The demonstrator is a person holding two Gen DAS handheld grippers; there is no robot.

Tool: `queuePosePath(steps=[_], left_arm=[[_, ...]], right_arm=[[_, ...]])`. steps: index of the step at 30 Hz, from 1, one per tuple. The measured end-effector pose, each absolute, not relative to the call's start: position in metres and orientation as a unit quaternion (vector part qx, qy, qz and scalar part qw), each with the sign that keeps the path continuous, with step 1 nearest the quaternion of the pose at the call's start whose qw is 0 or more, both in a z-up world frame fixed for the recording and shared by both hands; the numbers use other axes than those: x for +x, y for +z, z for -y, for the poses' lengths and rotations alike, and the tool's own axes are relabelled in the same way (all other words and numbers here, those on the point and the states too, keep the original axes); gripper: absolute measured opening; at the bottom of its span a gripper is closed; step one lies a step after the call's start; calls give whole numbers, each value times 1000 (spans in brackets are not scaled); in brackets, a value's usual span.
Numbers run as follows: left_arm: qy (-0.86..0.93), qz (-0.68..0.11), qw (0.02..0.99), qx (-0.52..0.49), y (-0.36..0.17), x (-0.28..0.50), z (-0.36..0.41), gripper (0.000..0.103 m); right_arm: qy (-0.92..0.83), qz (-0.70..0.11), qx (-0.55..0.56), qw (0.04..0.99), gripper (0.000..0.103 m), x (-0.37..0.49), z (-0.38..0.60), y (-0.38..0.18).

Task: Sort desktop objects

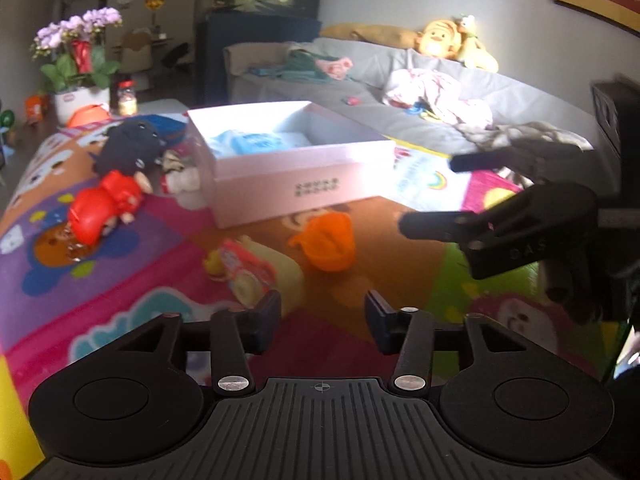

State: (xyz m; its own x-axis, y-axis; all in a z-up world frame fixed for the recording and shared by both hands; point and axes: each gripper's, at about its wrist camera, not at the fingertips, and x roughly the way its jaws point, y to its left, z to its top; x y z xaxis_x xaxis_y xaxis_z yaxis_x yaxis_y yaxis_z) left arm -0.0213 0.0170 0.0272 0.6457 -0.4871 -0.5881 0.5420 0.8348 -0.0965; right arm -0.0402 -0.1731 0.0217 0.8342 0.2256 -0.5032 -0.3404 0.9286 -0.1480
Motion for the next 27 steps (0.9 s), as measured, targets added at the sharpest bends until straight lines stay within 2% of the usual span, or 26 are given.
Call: queuePosePath(steps=[5,8,11,18,26,27], left_arm=[[-255,-293,921,36,26,-17,-15,81],[-234,-275,932,23,32,-10,-19,91],[-261,-270,927,21,34,-2,-12,95],[-338,-269,900,51,26,1,21,97],[-339,-289,892,78,18,-20,17,100],[-332,-294,893,75,17,-20,13,100]], right_arm=[[186,-248,-139,940,103,-37,158,29],[185,-242,-141,942,103,-38,155,32],[175,-249,-124,945,103,-35,163,33],[121,-256,-50,958,103,-25,202,43],[197,-275,-87,937,103,-19,166,29],[207,-279,-87,934,97,-16,159,27]])
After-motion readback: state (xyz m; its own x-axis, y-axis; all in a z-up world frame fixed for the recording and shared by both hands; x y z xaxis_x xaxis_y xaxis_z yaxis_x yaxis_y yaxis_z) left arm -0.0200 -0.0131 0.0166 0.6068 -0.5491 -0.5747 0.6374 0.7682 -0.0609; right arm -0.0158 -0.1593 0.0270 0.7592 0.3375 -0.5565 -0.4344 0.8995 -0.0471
